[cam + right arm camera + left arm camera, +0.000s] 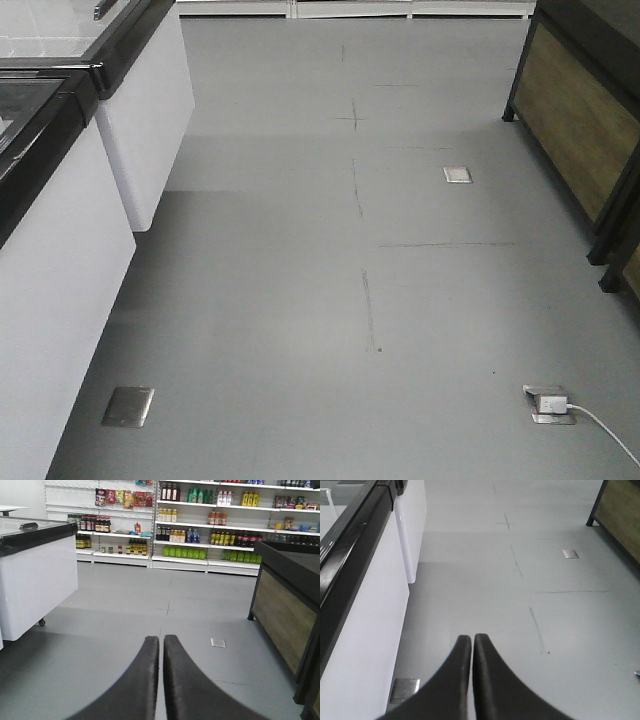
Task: Left arm holds basket, right arm returns cookies
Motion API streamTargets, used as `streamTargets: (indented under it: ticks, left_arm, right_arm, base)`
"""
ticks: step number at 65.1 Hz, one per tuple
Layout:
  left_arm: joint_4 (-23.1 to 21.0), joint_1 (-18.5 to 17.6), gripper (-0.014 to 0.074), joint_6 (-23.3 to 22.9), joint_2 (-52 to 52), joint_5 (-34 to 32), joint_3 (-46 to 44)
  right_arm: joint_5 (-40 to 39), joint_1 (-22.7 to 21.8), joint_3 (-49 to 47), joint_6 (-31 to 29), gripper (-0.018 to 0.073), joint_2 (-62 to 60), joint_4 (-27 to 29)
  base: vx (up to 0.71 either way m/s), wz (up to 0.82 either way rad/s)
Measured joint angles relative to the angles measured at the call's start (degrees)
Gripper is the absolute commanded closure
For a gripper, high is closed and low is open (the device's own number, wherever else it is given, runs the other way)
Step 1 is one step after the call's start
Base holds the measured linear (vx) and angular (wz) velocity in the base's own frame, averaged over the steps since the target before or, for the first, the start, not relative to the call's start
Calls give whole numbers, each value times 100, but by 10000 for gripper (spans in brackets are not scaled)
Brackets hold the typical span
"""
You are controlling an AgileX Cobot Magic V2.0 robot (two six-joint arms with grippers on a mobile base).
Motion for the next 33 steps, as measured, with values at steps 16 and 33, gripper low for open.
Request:
streamTargets:
  ticks: [16, 33]
  left_arm:
    - [0, 0, 559, 0, 0, -5, 0]
    - [0, 0, 400, 0, 0, -5, 0]
  right_arm:
    - [0, 0, 0, 0, 570, 0, 0]
    - [0, 0, 0, 0, 570, 0, 0]
  base:
    - [0, 0]
    - [0, 0]
